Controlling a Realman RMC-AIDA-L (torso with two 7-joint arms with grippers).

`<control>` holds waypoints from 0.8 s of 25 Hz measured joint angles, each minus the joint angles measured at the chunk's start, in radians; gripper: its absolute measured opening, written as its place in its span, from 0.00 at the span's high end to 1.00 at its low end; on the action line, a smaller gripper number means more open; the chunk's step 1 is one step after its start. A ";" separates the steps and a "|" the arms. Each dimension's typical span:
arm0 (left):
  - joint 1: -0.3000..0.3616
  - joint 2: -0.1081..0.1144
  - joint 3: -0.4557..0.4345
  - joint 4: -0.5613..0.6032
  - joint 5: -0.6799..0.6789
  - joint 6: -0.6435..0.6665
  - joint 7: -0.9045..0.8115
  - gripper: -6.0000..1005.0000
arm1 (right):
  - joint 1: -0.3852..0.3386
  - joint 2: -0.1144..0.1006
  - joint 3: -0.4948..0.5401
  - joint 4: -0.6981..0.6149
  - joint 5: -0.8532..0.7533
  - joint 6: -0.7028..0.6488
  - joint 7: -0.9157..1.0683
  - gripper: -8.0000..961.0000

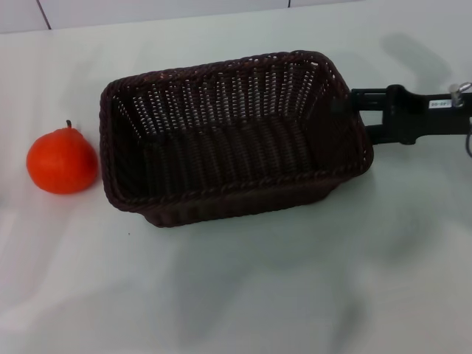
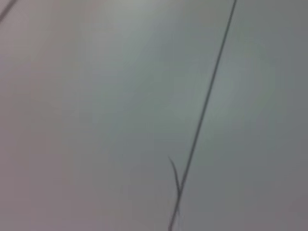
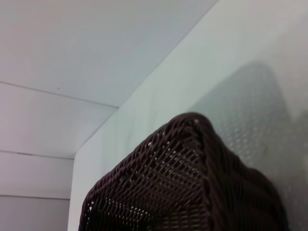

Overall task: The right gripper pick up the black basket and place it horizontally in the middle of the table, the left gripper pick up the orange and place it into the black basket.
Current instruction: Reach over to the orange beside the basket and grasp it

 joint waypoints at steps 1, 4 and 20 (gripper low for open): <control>0.003 0.005 0.021 0.000 0.000 0.013 0.000 0.31 | -0.003 -0.005 0.002 -0.006 0.003 0.000 0.001 0.14; 0.021 0.028 0.121 0.000 0.000 0.083 0.000 0.31 | -0.016 -0.015 0.015 -0.029 0.028 0.001 -0.002 0.14; -0.016 0.031 0.447 0.001 0.002 0.403 -0.044 0.31 | -0.069 -0.011 0.026 -0.039 0.421 -0.077 -0.217 0.16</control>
